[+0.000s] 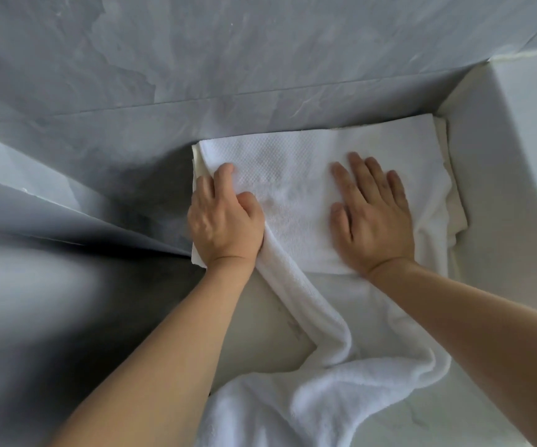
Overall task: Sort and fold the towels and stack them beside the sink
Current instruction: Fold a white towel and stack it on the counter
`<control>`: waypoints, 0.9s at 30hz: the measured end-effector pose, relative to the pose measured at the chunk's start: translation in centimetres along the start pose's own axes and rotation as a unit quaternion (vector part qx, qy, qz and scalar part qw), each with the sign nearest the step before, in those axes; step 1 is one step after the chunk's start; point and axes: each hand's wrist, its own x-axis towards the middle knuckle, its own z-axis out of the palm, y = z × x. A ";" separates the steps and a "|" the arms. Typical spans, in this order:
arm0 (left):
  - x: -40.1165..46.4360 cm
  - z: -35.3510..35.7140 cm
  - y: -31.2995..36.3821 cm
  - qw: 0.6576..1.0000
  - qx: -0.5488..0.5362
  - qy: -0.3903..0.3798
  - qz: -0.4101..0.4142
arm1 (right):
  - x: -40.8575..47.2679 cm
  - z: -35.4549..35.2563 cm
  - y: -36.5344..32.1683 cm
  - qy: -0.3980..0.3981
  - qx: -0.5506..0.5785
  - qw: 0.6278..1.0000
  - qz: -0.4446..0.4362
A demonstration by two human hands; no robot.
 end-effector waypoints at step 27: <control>-9.2 -8.4 3.1 0.810 -0.289 -0.357 -0.364 | 0.6 -0.1 0.0 0.009 -0.017 1.000 -0.006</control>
